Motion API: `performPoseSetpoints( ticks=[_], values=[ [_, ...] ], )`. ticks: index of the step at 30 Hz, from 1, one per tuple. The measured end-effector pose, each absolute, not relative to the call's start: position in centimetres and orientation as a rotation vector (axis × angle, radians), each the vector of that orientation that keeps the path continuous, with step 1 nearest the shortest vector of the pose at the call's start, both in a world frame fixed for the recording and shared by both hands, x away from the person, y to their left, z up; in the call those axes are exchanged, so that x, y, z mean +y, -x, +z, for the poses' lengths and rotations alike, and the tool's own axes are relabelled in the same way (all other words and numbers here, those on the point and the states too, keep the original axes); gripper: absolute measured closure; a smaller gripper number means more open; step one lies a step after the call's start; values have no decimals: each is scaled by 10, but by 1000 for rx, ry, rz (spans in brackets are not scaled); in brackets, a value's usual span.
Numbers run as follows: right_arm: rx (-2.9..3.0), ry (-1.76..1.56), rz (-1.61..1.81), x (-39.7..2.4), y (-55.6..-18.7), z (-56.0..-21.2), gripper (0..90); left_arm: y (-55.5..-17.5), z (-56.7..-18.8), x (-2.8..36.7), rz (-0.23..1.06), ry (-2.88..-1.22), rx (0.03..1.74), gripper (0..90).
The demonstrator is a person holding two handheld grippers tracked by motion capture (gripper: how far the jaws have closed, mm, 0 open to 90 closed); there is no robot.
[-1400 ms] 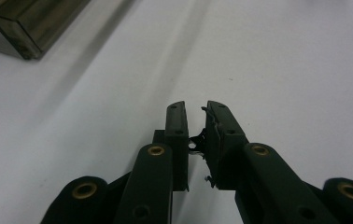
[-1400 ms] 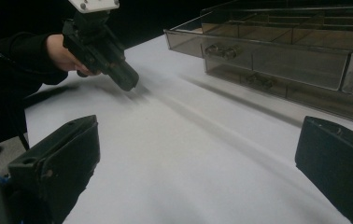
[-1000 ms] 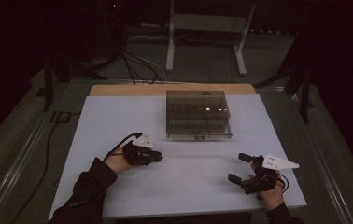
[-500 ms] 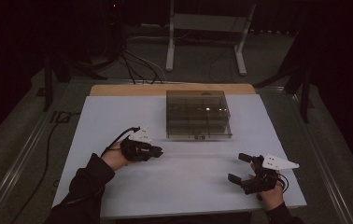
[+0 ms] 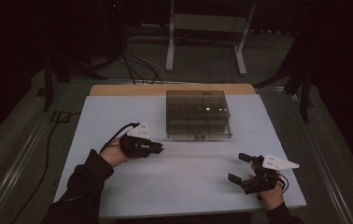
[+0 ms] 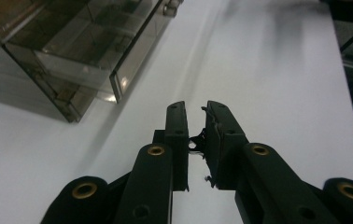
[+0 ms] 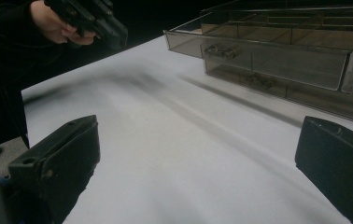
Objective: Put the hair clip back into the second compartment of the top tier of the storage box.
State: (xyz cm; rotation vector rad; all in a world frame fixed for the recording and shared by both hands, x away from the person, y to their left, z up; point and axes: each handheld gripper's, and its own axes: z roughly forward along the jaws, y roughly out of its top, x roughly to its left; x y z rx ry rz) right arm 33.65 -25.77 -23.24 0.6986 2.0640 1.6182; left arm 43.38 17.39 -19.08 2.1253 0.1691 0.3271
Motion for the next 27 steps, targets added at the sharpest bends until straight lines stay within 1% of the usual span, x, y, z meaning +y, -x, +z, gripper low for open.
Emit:
performPoseSetpoints(
  ticks=[20,27],
  values=[
    [2068,-697,1618,-258,-336,-232,0,-433,-160,166,335,-2086,131,813],
    [2067,-696,1619,-258,-336,-232,0,-433,-152,157,333,-2091,111,813]
  ],
)
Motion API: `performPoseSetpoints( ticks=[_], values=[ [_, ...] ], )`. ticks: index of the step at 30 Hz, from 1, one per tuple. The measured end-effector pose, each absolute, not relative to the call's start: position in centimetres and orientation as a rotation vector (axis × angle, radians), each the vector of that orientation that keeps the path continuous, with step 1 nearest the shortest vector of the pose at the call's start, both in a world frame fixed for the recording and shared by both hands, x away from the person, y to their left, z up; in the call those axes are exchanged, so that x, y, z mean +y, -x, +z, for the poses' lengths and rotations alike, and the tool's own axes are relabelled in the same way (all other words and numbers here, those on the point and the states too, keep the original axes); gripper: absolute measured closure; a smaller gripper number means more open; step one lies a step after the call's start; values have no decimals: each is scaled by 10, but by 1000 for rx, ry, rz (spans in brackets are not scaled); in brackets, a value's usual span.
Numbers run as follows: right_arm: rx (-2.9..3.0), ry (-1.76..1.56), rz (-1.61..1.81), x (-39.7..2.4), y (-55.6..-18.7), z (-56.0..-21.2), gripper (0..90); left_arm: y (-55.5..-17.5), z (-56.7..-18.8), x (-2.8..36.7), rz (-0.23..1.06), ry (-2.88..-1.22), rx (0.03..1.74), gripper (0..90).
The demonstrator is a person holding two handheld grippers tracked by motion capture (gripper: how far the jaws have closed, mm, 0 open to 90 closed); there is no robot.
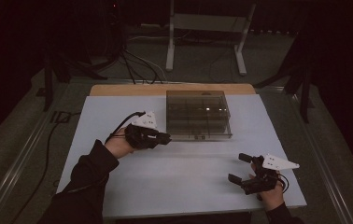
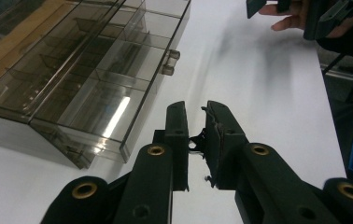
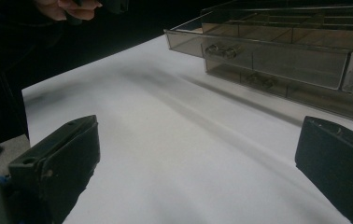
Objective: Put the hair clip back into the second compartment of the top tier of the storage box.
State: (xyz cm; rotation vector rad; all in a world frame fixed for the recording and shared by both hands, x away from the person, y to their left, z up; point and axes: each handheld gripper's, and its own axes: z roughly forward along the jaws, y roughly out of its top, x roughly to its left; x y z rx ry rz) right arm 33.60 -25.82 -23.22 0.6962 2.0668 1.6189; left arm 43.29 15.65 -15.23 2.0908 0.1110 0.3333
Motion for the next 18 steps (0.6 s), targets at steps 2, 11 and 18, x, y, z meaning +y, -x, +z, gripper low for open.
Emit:
performPoseSetpoints(
  ticks=[2,11,18],
  values=[
    [2068,-696,1616,-258,-336,-232,0,-433,-151,154,337,-2092,112,813],
    [2067,-696,1617,-259,-335,-232,0,-436,-141,145,338,-2064,149,813],
    [2066,-696,1616,-259,-335,-232,0,-438,-136,139,331,-2047,166,813]
  ],
)
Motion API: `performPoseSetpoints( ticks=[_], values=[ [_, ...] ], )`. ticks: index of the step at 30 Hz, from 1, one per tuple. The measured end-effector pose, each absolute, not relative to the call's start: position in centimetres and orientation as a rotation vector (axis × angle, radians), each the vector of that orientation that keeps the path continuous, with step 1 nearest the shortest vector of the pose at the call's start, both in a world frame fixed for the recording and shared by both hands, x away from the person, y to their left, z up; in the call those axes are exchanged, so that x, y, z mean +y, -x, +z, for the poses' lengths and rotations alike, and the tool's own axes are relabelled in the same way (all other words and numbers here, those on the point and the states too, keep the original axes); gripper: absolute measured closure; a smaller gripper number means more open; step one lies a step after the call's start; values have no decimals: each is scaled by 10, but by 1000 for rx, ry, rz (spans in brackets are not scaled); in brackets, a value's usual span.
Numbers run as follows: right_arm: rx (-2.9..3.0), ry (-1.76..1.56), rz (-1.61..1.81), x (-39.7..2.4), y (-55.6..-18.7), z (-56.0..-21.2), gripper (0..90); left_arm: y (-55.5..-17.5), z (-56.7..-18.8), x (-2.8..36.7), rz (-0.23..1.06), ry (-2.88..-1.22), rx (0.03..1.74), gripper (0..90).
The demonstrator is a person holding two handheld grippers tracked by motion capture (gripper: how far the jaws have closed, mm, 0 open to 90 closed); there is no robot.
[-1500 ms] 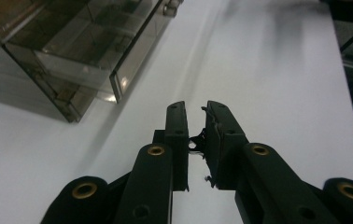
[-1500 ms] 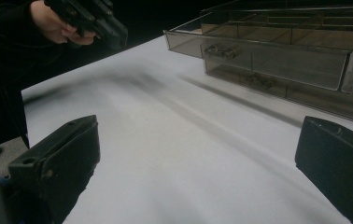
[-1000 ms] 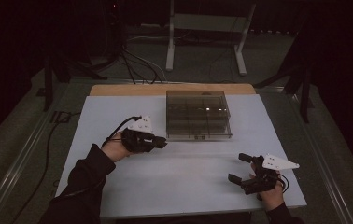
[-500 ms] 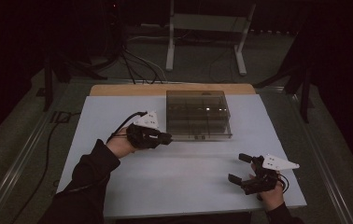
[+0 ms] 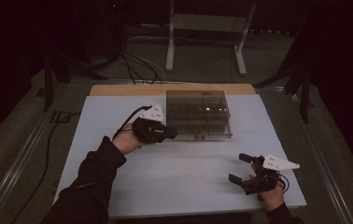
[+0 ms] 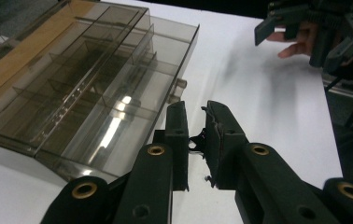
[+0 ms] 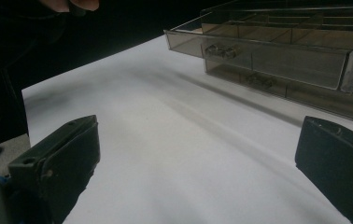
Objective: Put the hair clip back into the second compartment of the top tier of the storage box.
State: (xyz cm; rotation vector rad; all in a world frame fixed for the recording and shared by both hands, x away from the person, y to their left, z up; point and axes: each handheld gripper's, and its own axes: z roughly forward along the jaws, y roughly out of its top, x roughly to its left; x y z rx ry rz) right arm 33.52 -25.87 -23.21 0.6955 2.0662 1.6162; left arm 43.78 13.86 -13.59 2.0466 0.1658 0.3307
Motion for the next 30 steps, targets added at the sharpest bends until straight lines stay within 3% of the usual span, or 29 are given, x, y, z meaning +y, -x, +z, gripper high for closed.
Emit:
performPoseSetpoints(
  ticks=[30],
  values=[
    [2067,-691,1612,-259,-334,-232,0,-445,-123,104,264,-1992,244,812]
  ],
)
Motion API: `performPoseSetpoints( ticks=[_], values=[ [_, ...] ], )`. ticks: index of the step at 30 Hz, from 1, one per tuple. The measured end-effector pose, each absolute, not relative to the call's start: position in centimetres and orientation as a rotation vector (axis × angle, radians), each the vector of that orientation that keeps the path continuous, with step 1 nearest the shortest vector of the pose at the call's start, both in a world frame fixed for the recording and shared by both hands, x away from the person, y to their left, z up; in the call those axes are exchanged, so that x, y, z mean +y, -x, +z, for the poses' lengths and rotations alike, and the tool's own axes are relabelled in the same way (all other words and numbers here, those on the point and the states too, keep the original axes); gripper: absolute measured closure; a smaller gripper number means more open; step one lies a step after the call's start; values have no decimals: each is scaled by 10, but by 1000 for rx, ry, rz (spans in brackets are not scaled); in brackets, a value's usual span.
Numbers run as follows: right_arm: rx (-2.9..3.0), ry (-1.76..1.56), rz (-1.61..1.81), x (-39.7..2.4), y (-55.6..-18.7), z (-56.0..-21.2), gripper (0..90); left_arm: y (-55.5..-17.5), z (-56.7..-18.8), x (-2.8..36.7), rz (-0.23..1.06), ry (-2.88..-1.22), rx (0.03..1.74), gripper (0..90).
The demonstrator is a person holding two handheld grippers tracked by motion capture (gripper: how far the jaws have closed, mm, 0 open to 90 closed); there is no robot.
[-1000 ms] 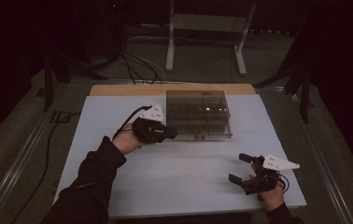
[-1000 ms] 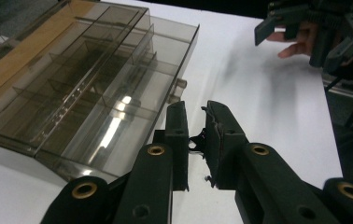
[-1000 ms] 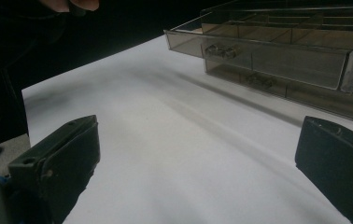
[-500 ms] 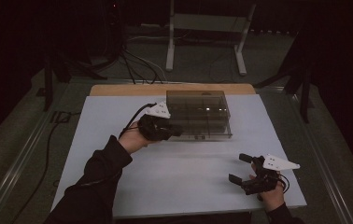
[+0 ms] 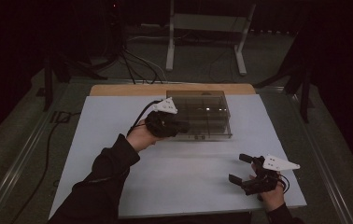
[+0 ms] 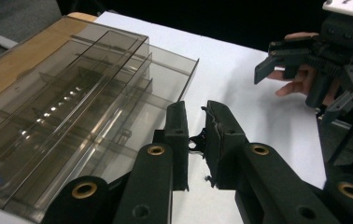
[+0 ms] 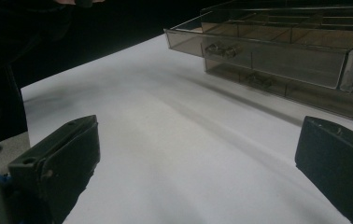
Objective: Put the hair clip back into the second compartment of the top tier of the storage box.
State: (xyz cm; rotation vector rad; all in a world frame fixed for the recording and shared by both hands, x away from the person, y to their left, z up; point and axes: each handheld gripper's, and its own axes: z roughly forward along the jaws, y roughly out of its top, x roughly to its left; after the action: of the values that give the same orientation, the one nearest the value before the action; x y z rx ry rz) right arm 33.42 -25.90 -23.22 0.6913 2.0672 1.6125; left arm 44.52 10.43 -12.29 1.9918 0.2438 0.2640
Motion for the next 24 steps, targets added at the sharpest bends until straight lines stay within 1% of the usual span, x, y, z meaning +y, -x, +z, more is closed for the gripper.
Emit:
performPoseSetpoints(
  ticks=[11,19,24],
  values=[
    [2066,-692,1613,-259,-334,-232,0,-450,-119,92,240,-1965,274,812],
    [2063,-695,1615,-260,-334,-232,0,-460,-121,86,182,-1926,318,811],
    [2062,-696,1615,-260,-334,-232,0,-464,-124,79,175,-1921,337,812]
  ],
)
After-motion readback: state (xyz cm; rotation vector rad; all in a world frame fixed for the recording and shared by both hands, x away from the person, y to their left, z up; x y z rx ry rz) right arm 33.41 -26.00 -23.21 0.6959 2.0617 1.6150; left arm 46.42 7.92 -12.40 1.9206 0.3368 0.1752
